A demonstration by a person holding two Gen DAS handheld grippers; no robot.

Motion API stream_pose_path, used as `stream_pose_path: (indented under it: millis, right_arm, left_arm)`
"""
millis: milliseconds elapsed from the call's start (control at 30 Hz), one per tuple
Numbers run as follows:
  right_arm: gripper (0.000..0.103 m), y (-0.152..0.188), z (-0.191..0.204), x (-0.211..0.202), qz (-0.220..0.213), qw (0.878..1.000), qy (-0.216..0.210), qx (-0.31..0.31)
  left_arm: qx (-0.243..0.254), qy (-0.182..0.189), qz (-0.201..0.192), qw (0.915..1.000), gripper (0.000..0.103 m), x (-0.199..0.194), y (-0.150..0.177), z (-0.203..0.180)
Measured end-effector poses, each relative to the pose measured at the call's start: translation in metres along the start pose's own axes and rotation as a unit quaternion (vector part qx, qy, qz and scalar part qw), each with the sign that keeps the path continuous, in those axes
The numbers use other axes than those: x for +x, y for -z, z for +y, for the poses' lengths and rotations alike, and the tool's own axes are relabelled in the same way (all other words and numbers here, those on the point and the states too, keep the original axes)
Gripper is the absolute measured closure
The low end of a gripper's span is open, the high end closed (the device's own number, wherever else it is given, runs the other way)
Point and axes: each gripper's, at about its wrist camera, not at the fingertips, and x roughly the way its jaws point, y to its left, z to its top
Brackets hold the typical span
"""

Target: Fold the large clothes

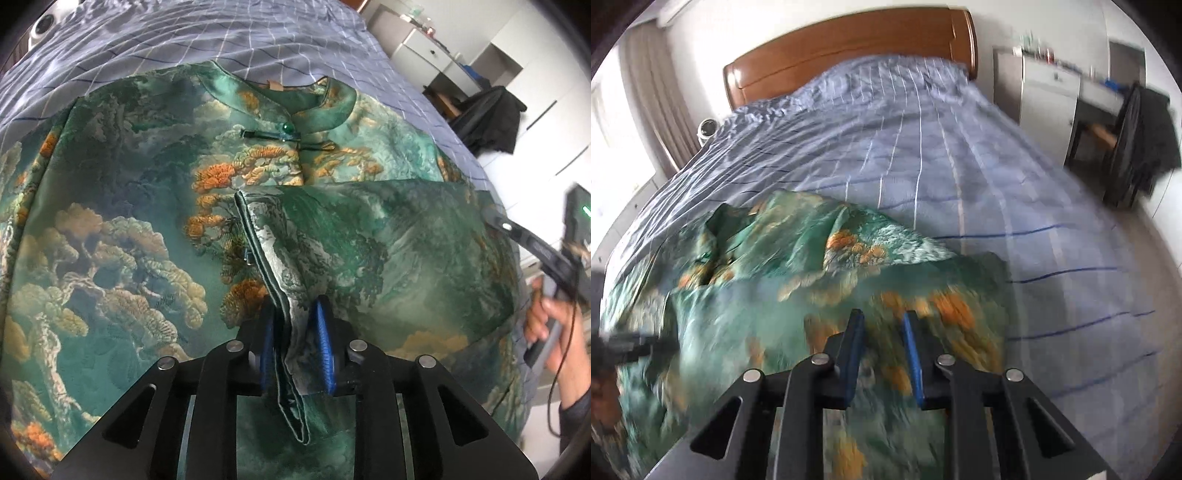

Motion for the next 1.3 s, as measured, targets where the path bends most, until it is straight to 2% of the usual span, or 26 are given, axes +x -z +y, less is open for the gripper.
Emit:
stream_pose_path:
  millis: [100, 167, 300, 533, 633, 767, 867, 933, 967, 1033, 1100, 1167, 1200, 1300]
  right_arm:
    - [0.082, 0.004, -0.011, 0.038, 0.055, 0.997, -0.022, 0.051]
    - [0.083, 0.010, -0.013, 0.044, 0.062, 0.996, -0.024, 0.062]
    - [0.083, 0.021, -0.010, 0.022, 0.058, 0.996, -0.034, 0.057]
    - [0.083, 0.083, 0.000, -0.038, 0.083, 0.995, -0.057, 0.027]
    - [0.083, 0.099, 0.003, -0.036, 0.094, 0.994, -0.047, 0.023]
    - [0.083, 0.100, 0.003, -0.018, 0.096, 0.994, -0.035, 0.039]
    - [0.083, 0.101, 0.006, -0.019, 0.085, 0.995, -0.028, 0.045]
    - [0.081, 0.104, 0.007, -0.026, 0.078, 0.996, -0.024, 0.043]
    - [0.081, 0.105, 0.010, -0.029, 0.076, 0.996, -0.021, 0.041]
    - [0.079, 0.109, 0.016, -0.044, 0.070, 0.997, -0.004, 0.033]
    - [0.073, 0.117, 0.027, -0.060, 0.073, 0.997, 0.001, 0.021]
    - [0.071, 0.126, 0.034, -0.074, 0.072, 0.997, -0.001, 0.017]
    - [0.068, 0.134, 0.042, -0.088, 0.065, 0.998, -0.002, 0.012]
    - [0.048, 0.152, 0.063, -0.118, 0.045, 0.999, 0.002, 0.001]
  left_arm:
    - [-0.004, 0.003, -0.006, 1.0000, 0.081, 0.001, 0.003, 0.002]
    - [-0.007, 0.006, -0.006, 0.9999, 0.081, -0.001, 0.005, 0.004]
    - [-0.003, 0.004, -0.008, 1.0000, 0.080, -0.005, 0.007, 0.005]
    - [0.005, -0.015, -0.014, 0.9998, 0.080, -0.006, 0.010, 0.000]
    - [0.007, -0.026, -0.015, 0.9995, 0.080, -0.003, 0.010, -0.004]
    - [0.011, -0.042, -0.020, 0.9989, 0.079, -0.007, 0.012, -0.008]
    - [0.022, -0.058, -0.026, 0.9977, 0.068, -0.019, 0.018, -0.012]
    - [0.038, -0.073, -0.031, 0.9961, 0.056, -0.031, 0.027, -0.015]
    - [0.047, -0.078, -0.036, 0.9952, 0.053, -0.040, 0.033, -0.016]
    - [0.062, -0.082, -0.043, 0.9937, 0.039, -0.056, 0.048, -0.016]
    - [0.077, -0.091, -0.046, 0.9918, 0.032, -0.072, 0.066, -0.015]
    - [0.098, -0.106, -0.050, 0.9883, 0.029, -0.088, 0.089, -0.013]
    - [0.107, -0.116, -0.051, 0.9862, 0.027, -0.095, 0.101, -0.012]
    - [0.121, -0.147, -0.060, 0.9799, 0.018, -0.120, 0.140, -0.001]
